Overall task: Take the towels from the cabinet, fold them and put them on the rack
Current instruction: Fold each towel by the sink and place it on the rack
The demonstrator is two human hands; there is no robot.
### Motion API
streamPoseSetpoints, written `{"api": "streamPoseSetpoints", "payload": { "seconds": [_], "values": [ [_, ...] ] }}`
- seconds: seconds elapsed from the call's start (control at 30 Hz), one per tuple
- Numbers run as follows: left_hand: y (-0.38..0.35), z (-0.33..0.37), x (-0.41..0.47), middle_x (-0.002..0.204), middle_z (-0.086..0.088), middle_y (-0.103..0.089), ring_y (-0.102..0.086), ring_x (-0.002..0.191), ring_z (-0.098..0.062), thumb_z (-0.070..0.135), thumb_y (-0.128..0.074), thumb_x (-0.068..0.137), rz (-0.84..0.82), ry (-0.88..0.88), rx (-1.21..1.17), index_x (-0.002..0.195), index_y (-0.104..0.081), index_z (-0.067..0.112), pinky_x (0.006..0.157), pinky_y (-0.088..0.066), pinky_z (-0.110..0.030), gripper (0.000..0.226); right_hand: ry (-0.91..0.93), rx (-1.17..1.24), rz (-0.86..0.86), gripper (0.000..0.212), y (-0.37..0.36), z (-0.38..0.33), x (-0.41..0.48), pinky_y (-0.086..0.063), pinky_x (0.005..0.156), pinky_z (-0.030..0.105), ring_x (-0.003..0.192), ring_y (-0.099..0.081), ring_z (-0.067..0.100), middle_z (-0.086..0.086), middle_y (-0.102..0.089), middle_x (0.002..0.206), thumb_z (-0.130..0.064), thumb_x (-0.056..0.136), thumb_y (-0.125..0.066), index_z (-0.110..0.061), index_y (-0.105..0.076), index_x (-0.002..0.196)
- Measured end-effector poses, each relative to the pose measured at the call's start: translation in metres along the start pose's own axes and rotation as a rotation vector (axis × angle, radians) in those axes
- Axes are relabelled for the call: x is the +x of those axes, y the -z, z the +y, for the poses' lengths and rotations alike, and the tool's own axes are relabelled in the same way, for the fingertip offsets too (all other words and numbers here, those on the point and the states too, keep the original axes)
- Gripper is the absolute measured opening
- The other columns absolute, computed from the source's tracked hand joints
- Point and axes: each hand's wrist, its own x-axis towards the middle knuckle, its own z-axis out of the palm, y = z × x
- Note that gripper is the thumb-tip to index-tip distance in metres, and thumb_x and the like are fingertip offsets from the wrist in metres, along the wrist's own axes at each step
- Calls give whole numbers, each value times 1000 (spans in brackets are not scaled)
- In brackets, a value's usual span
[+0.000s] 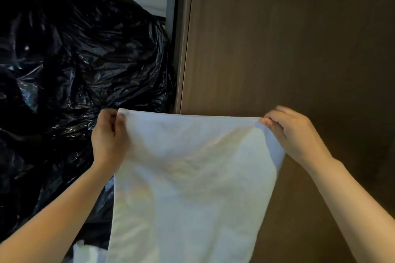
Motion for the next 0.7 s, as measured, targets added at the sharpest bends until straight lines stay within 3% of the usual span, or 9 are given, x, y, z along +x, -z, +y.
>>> {"api": "streamPoseSetpoints", "payload": {
  "seconds": [0.1, 0.33, 0.43, 0.53, 0.7],
  "values": [
    [5, -6, -4, 73, 15, -54, -51, 64, 7, 32, -46, 100, -20, -7, 6, 92, -50, 23, 54, -35, -20, 13, 6, 37, -59, 48, -7, 0, -6, -48, 63, 25, 79, -58, 11, -6, -58, 86, -52, 93, -34, -17, -67, 94],
    [8, -5, -14, 74, 14, -53, -51, 65, 10, 31, -46, 101, -60, -3, -6, 93, -52, 19, 53, -36, -26, 15, -81, 110, -42, 11, -21, 12, -25, -47, 52, 23, 67, -58, 5, -15, -59, 74, -41, 95, -52, -32, -52, 90],
    [11, 0, -19, 72, 12, -54, -51, 62, 8, 32, -47, 100, -64, -18, -34, 90, -52, 22, 52, -36, -25, 15, -110, 80, -117, 14, -27, 15, -32, -44, 54, 20, 67, -61, 6, -13, -61, 72, -37, 97, -48, -29, -57, 90],
    [14, 1, -29, 70, 13, -56, -51, 61, 4, 36, -49, 99, -92, -13, -73, 89, -53, 26, 53, -36, -25, 15, -153, -1, -184, 16, -38, 17, -44, -49, 55, 30, 65, -62, 15, -3, -62, 69, -32, 100, -48, -22, -57, 92],
    [13, 8, -51, 72, 21, -61, -54, 62, 4, 32, -56, 97, -174, 6, -95, 91, -59, 26, 55, -40, -18, 9, -212, -178, -212, 21, -55, 10, -60, -44, 66, 30, 88, -62, 20, -2, -69, 89, -33, 100, -51, -20, -67, 105]
  ]
}}
